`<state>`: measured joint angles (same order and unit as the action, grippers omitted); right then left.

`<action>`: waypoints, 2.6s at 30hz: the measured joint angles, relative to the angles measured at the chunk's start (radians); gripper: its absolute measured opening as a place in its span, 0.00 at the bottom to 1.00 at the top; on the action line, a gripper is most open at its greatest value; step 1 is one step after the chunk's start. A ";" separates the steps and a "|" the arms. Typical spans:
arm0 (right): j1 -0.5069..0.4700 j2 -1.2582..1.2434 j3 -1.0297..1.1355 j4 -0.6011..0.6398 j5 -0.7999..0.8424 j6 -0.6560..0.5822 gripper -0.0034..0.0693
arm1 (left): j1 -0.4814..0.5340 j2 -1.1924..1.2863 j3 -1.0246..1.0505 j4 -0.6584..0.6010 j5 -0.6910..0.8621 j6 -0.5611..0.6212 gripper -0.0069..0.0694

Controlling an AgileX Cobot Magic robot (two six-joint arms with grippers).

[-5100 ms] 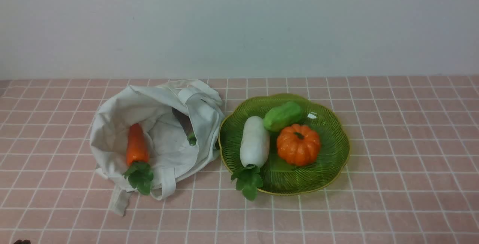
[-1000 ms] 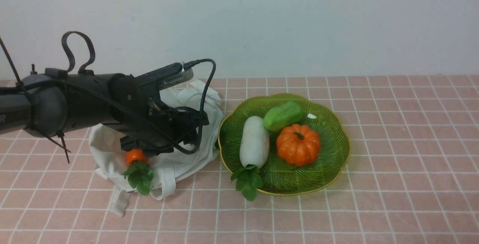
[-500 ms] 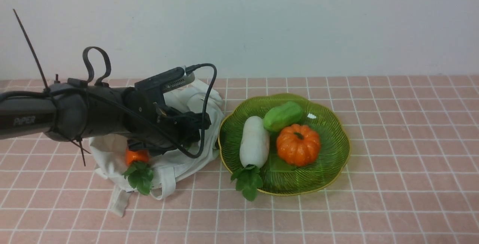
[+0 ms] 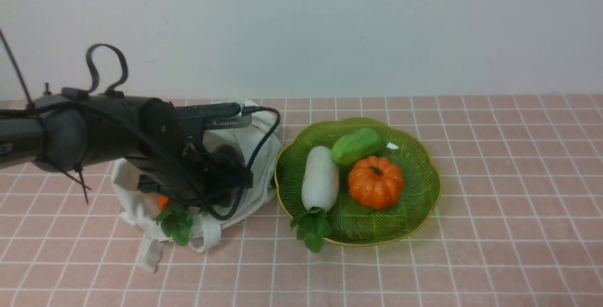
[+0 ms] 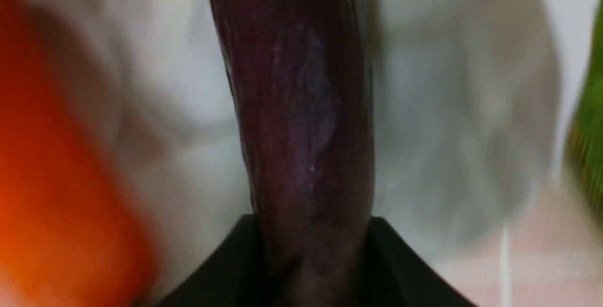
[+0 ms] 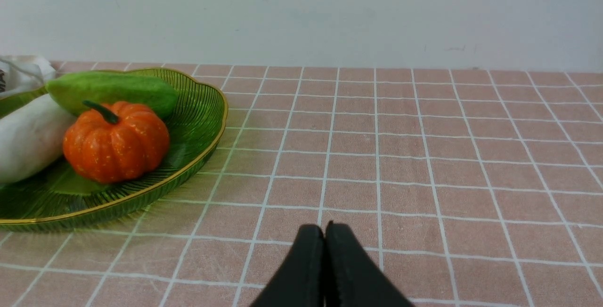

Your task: Take vegetables from bag on pink coffee tablecloth place on plate.

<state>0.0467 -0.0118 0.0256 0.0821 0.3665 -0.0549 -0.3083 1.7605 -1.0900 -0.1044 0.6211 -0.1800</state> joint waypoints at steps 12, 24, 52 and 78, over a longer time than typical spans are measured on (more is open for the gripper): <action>0.000 0.000 0.000 0.000 0.000 0.000 0.03 | -0.013 -0.431 0.000 0.028 0.448 0.014 0.40; 0.000 0.000 0.000 0.000 0.000 0.000 0.03 | -0.252 -0.156 -0.119 -0.404 0.197 0.278 0.40; 0.000 0.000 0.000 0.000 0.000 0.000 0.03 | -0.259 0.054 -0.435 -0.171 0.336 0.256 0.63; 0.000 0.000 0.000 0.000 0.000 0.000 0.03 | -0.259 -1.624 0.881 0.094 -0.417 0.149 0.08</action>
<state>0.0467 -0.0118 0.0256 0.0821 0.3665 -0.0549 -0.5676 0.1370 -0.2095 -0.0108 0.2039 -0.0312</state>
